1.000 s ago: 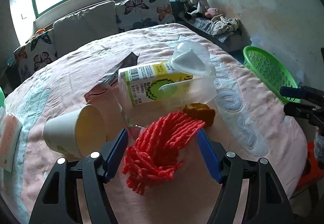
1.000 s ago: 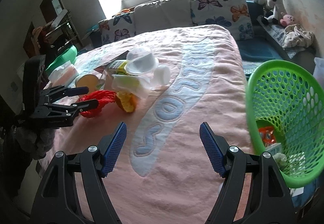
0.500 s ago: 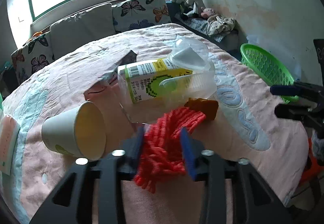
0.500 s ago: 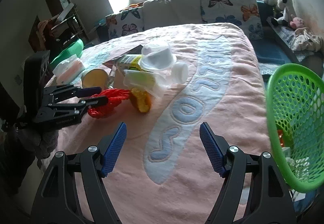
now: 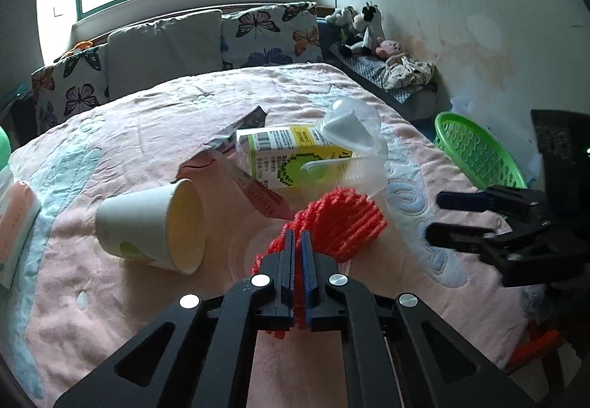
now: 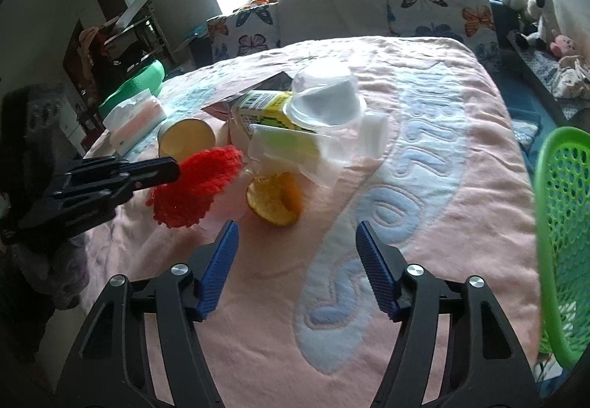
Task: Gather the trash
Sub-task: 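Grasp the red mesh net with the left tool while the right tool grasps the orange peel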
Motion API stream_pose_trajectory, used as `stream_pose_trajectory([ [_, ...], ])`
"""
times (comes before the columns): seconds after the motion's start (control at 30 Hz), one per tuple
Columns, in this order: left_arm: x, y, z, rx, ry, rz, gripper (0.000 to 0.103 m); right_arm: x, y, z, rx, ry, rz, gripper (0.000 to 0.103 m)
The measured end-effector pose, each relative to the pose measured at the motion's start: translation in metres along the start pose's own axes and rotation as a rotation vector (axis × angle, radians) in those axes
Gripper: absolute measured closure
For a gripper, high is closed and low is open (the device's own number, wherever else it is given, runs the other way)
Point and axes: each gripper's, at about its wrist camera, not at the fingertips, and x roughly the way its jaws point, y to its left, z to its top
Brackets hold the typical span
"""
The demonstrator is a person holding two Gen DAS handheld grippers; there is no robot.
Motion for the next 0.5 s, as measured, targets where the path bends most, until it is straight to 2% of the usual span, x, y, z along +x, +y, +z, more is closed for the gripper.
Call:
stream_pose_trajectory([
  [0.43, -0.027, 0.015, 0.003, -0.06, -0.041, 0.008, 0.1, 0.043, 0.016, 0.009, -0.051, 0.051, 0.014, 0.046],
  [0.5, -0.028, 0.017, 0.002, -0.071, -0.042, 0.007, 0.1, 0.048, 0.017, 0.01, -0.059, 0.055, 0.006, 0.052],
])
